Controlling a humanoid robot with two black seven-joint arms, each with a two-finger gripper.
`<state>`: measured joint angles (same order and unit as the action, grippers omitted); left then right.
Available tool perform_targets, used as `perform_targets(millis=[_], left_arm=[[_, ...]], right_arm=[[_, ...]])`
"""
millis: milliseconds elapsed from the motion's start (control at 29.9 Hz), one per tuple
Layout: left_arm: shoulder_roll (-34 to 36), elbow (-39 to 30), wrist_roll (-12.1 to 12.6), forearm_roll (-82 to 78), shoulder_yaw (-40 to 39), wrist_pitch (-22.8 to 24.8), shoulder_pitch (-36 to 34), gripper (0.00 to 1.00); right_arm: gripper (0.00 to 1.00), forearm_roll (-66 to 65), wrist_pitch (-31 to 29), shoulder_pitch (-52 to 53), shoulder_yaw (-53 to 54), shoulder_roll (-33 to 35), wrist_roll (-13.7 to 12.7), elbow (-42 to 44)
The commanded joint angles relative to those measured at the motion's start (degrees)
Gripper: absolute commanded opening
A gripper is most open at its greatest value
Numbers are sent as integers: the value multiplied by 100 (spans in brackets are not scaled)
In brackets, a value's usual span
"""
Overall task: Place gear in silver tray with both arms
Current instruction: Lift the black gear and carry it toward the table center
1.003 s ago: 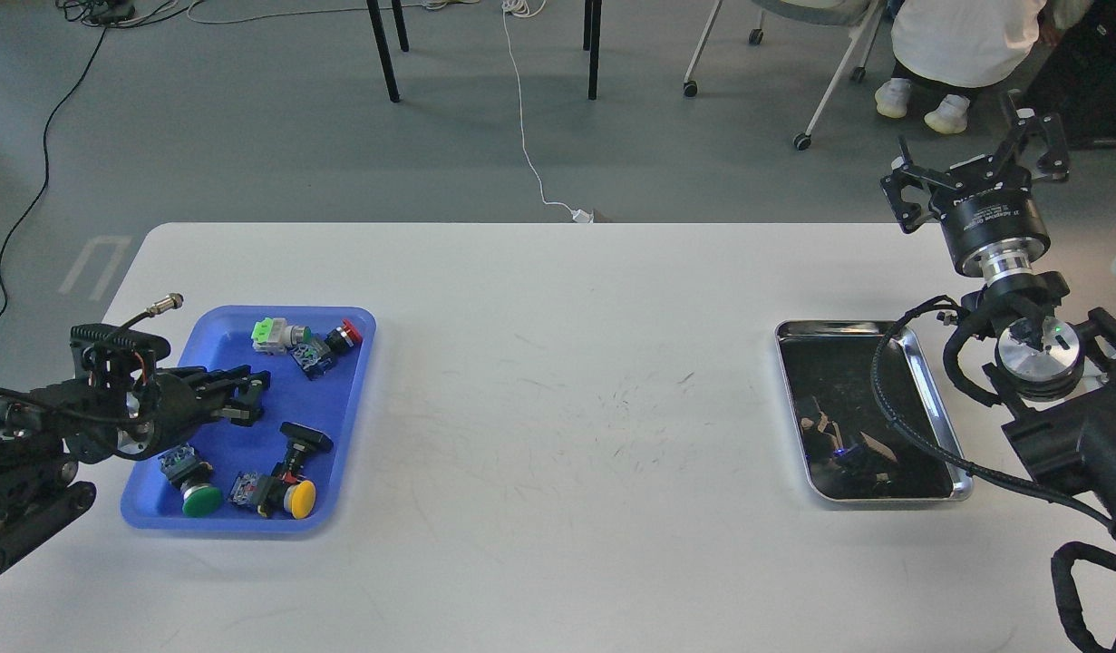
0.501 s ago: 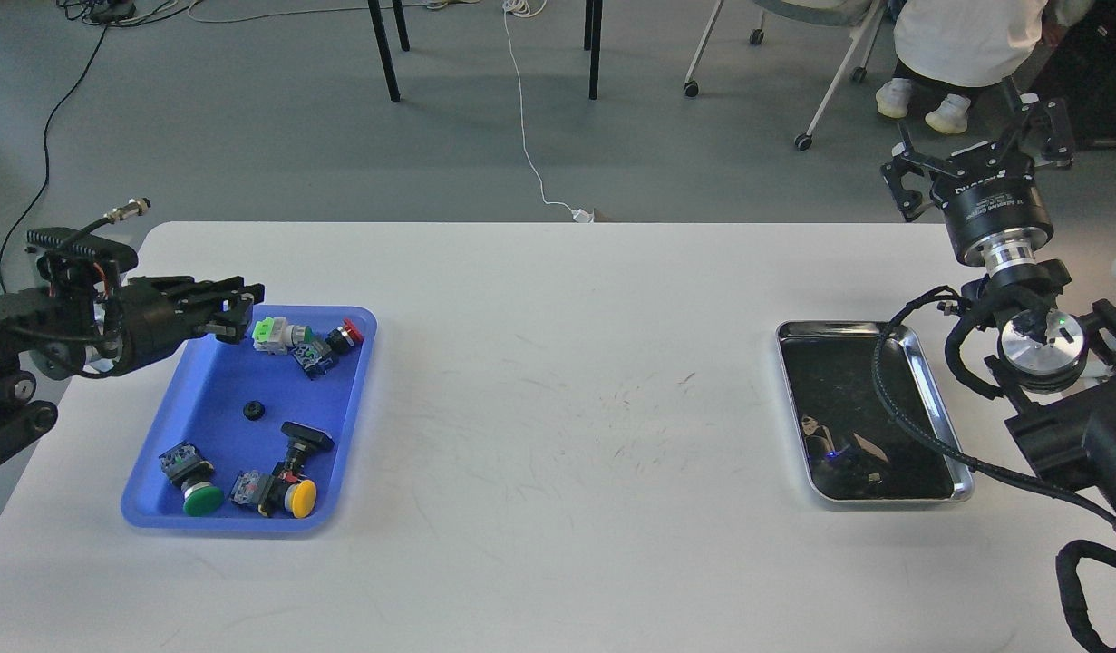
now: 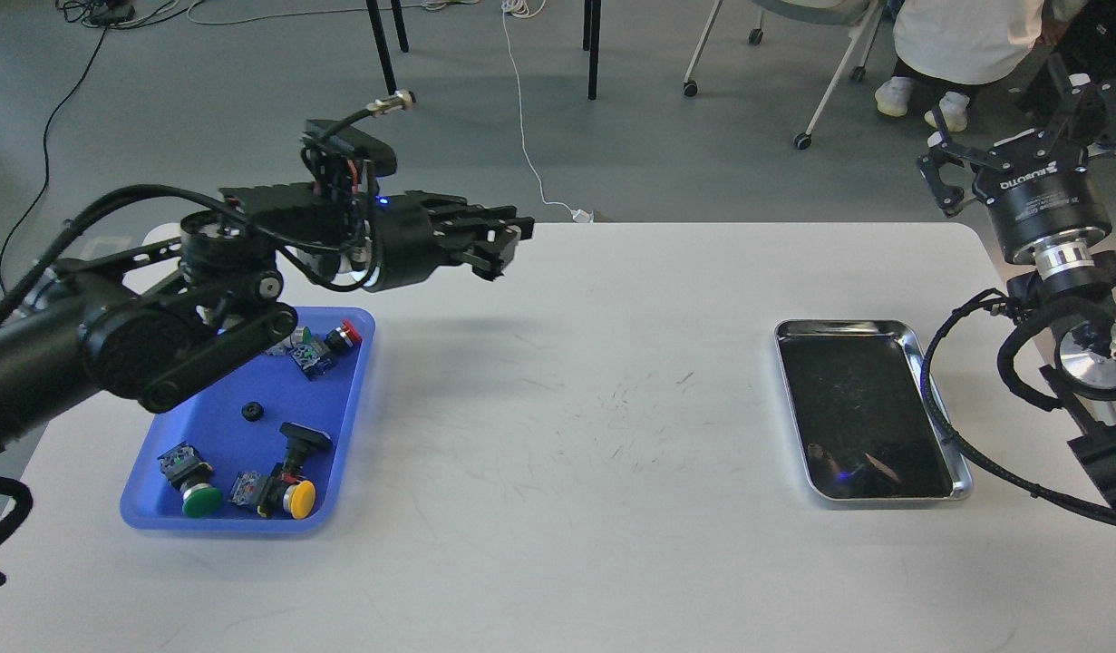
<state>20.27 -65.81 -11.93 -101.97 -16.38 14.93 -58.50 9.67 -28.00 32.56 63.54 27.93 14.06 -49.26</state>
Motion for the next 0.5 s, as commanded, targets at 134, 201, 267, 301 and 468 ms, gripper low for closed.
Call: perform_targets(millis=[134,201,267,301,468], left_arm=[[-1709,621,209,-516,696,-16,41,16],[-1955,779,183,-823,1038,-51,85,17],[-2027,876,174,-991,1207,-191,286,17],[-2027,946,174,-1018,1224,-244,391,17],[-2027,1246,191,-1149,1251,-262,708,18]], right_arm=[[99,-9,92,-22,1,432,-52,-119],[99,-9,286,-22,-8,581,-96,-329],[99,-9,286,-48,-34,704,-96,-584],[99,-9,304,-57,-52,722,-105,-663],[99,-9,488,249,-61,714,-202,-647]])
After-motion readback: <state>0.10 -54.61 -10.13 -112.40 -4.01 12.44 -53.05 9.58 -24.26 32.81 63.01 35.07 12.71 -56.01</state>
